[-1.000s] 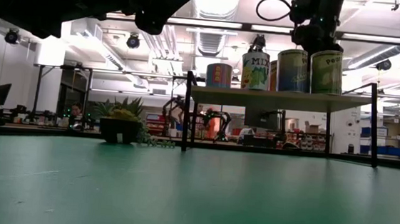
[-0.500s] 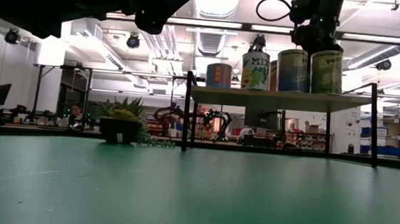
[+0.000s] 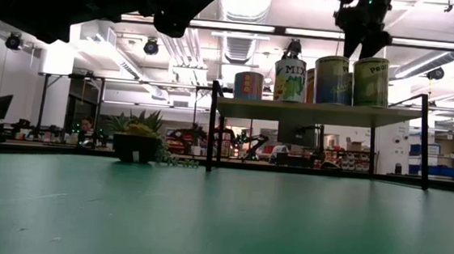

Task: Pick and place cans onto a shelf
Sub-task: Put the canned cherries on the shelf

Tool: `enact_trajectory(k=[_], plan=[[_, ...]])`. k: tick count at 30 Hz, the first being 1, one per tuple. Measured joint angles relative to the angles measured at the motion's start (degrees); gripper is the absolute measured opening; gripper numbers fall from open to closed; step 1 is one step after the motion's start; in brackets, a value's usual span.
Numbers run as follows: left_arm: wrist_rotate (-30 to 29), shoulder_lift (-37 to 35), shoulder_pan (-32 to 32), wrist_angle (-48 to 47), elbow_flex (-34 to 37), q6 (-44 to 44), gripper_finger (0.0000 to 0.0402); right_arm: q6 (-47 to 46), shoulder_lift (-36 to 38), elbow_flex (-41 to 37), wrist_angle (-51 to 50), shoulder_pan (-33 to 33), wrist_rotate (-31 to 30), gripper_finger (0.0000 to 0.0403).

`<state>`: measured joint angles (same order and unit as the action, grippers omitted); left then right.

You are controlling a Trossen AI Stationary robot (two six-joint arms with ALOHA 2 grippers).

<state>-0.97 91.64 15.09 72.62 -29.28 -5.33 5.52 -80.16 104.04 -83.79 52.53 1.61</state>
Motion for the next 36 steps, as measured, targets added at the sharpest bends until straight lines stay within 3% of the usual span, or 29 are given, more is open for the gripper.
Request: enact_trajectory(k=[7, 11, 16, 21, 36], plan=[[0.0, 0.0, 0.0, 0.0, 0.0, -0.4, 0.0320, -2.0, 3.5, 0.7, -1.3, 0.0, -0.1, 0.0295], [0.0, 0.0, 0.0, 0.0, 0.0, -0.4, 0.0320, -4.4, 5.2, -1.2, -1.3, 0.0, -1.0, 0.0221], [0.0, 0.0, 0.0, 0.0, 0.0, -0.2, 0.0320, -6.7, 6.3, -3.7, -1.6, 0.0, -8.0, 0.0115], [0.0, 0.0, 0.0, 0.1, -0.1, -0.2, 0.0320, -7.1, 6.2, -4.8, -1.3, 0.0, -8.1, 0.0021], [0.0, 0.0, 0.0, 0.2, -0.1, -0.2, 0.0320, -11.5, 6.0, -10.4, 2.2, 0.0, -10.8, 0.0013]])
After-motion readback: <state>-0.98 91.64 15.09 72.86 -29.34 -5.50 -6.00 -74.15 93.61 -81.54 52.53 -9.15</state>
